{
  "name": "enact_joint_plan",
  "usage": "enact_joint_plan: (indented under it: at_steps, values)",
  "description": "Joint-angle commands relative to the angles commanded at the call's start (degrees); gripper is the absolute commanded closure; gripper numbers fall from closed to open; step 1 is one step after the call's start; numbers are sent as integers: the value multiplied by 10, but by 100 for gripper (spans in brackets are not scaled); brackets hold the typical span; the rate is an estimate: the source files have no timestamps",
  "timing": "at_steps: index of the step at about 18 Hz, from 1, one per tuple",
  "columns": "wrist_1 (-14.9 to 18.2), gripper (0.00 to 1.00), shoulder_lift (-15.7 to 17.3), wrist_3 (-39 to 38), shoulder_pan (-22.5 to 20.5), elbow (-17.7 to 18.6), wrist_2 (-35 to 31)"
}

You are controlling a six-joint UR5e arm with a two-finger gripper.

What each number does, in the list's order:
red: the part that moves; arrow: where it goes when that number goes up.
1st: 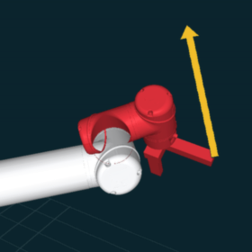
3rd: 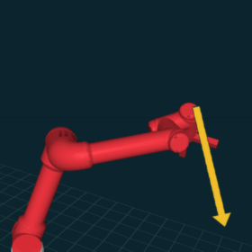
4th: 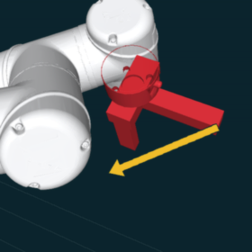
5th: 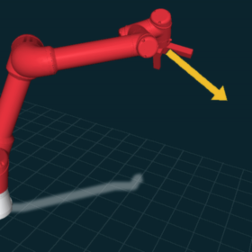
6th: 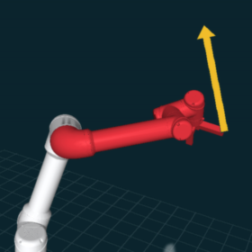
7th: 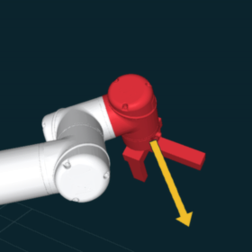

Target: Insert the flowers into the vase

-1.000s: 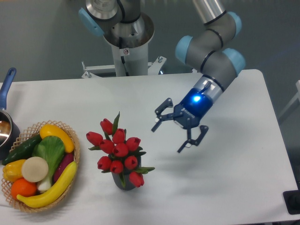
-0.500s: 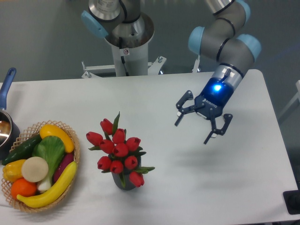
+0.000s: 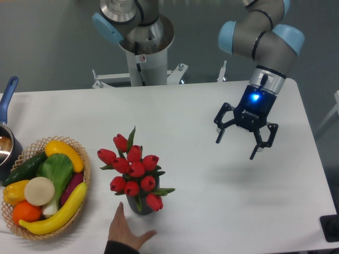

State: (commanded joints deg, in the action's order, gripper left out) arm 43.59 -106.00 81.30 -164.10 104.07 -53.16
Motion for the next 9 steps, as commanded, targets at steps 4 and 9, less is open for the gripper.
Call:
enact_joint_plan:
  at_steps: [4, 9]
  values:
    - [3, 0, 3, -12, 13, -3, -82]
    - [4, 0, -19, -11, 82, -40, -230]
